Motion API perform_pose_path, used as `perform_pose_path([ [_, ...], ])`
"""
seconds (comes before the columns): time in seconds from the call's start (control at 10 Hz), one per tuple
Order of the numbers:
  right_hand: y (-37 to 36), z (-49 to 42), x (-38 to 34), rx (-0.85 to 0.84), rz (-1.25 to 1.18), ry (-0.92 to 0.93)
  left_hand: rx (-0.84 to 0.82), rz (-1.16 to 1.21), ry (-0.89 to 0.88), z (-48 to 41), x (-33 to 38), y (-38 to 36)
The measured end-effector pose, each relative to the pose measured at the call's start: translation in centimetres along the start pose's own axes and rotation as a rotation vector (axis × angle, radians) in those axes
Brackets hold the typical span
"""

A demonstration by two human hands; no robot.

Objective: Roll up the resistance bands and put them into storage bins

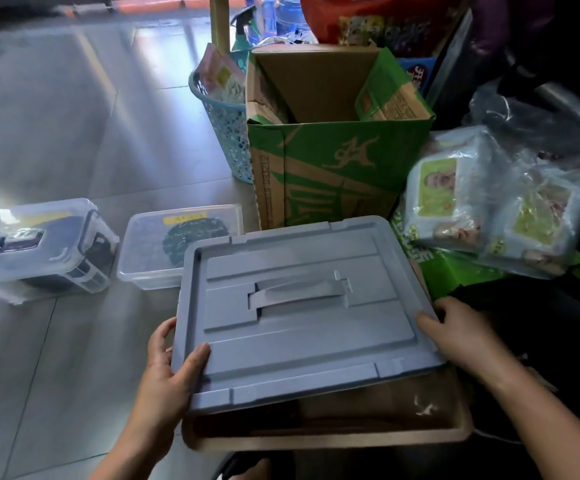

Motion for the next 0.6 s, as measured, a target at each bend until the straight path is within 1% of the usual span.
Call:
perform_pose_path([
  [0.1, -2.1, -0.5, -3.2, -0.016, -0.052, 0.099, 0.092, 0.009, -0.010, -0.6, 0.2, 3.0],
  [0.2, -4.3, -0.5, -5.8, -0.056, -0.077, 0.163, 0.133, -0.045, 0.006, -1.9, 0.1, 6.0],
  [0.3, -4.8, -0.2, -6.2, -0.070, -0.114, 0.150, 0.112, -0.105, -0.003, -2.8, -0.6, 7.5],
  [0.4, -4.5, 0.3, -5.2, -0.099, -0.052, 0.100, 0.102, -0.167, -0.043, -2.5, -1.0, 7.5],
  [0.5, -5.0, 1.5, -3.8, -0.238, 0.074, 0.058, 0.128, -0.224, -0.100, -1.5, -1.1, 7.7],
  [0.6, -5.5, 1.8, -2.6, -0.336, 0.028, 0.018, 0.120, -0.210, -0.086, -0.6, -1.2, 8.0],
])
Point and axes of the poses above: each hand's wrist, its own z-axis away from the middle knuckle, its own y-axis out of the back of the hand, x = y × z, the point moved 6 cm from there along -z, towards the middle knuckle, and after that the axes turned 4 degrees about -z, right-handed, at the moved point
